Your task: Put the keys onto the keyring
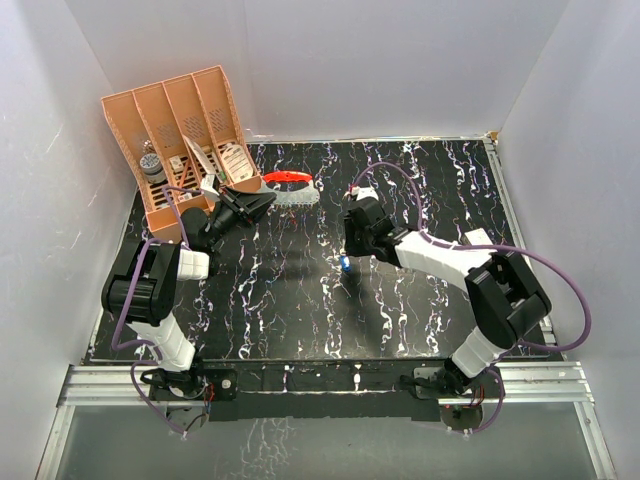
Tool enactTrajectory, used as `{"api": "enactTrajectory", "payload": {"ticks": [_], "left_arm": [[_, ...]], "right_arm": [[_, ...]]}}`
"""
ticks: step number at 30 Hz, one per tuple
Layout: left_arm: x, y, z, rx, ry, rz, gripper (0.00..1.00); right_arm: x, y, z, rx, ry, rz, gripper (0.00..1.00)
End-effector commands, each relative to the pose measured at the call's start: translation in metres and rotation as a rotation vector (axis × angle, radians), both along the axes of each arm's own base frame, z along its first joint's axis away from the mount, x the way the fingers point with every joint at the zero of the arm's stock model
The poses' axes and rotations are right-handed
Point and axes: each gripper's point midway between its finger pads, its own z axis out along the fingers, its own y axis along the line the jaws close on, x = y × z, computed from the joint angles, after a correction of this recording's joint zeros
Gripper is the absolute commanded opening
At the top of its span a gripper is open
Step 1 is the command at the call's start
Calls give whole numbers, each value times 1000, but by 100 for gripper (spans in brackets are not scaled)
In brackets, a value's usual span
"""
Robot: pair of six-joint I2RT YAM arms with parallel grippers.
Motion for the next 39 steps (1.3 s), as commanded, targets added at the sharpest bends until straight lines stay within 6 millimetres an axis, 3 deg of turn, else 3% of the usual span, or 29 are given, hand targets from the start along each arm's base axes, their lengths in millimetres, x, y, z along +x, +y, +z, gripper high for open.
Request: {"api": "enactTrajectory", "payload": {"ticks": [1, 13, 39], "left_arm": [[-12, 4, 41, -36, -180, 3, 0], [-13, 6, 41, -55, -181, -3, 0], [-12, 14, 39, -68, -179, 7, 0]], "right_arm": [[2, 17, 10, 40, -26, -14, 24], [8, 22, -8, -18, -14, -161, 27], [28, 30, -25, -63, -20, -183, 25]]}}
